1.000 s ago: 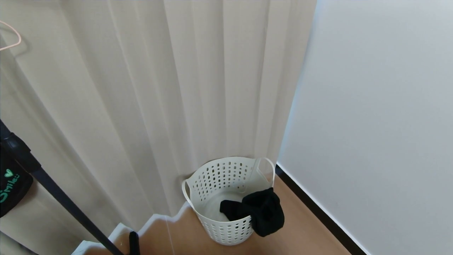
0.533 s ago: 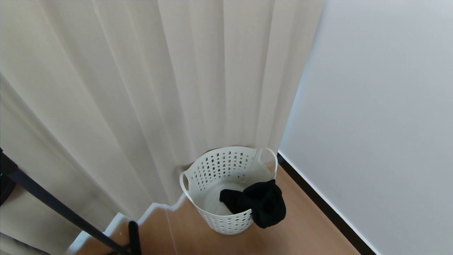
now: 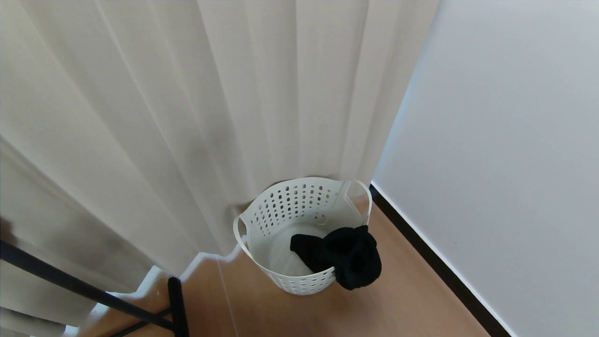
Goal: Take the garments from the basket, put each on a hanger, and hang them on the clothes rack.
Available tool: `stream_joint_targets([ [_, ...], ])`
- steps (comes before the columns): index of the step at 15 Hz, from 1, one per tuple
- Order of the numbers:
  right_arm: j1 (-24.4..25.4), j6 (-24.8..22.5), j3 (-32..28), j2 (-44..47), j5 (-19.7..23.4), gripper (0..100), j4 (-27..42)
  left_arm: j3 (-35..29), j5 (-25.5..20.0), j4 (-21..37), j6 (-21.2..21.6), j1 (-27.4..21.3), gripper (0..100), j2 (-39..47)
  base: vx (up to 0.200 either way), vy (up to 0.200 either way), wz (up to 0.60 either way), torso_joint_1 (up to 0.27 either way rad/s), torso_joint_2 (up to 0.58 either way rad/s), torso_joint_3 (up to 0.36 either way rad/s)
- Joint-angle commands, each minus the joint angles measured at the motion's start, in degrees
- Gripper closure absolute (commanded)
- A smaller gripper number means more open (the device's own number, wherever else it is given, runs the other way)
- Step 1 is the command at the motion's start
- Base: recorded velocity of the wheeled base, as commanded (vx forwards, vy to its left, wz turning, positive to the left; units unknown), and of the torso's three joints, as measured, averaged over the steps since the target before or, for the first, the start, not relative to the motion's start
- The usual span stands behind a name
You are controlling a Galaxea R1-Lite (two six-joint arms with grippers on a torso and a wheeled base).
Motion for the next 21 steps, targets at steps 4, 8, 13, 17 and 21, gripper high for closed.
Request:
stream_joint_targets([
  [4,0.0,-0.1,0.0,0.1,0.0,0,0.0,0.0,0.1,0.0,0.0,0.0,0,0.1,0.0,0.0,0.0,0.0,0.0,-0.2],
  [8,-0.1,0.8,0.0,0.1,-0.4,0,0.0,0.0,0.2,0.0,0.0,0.0,0,0.1,0.0,0.0,0.0,0.001,0.0,-0.2],
  [13,0.0,-1.0,0.0,0.1,-0.1,0,0.0,0.0,0.3,0.0,0.0,0.0,0,0.1,0.0,0.0,0.0,0.001,0.0,-0.196],
  [17,2.2,-6.7,0.0,10.1,6.5,0,0.6,0.0,0.4,0.0,-0.4,0.0,0,0.1,0.0,0.0,0.0,0.005,0.0,-0.135],
  [21,11.6,-8.1,-15.8,40.3,7.1,0,0.5,0.0,0.4,0.0,-0.4,0.0,0,0.1,0.0,0.0,0.0,0.0,0.0,0.0],
])
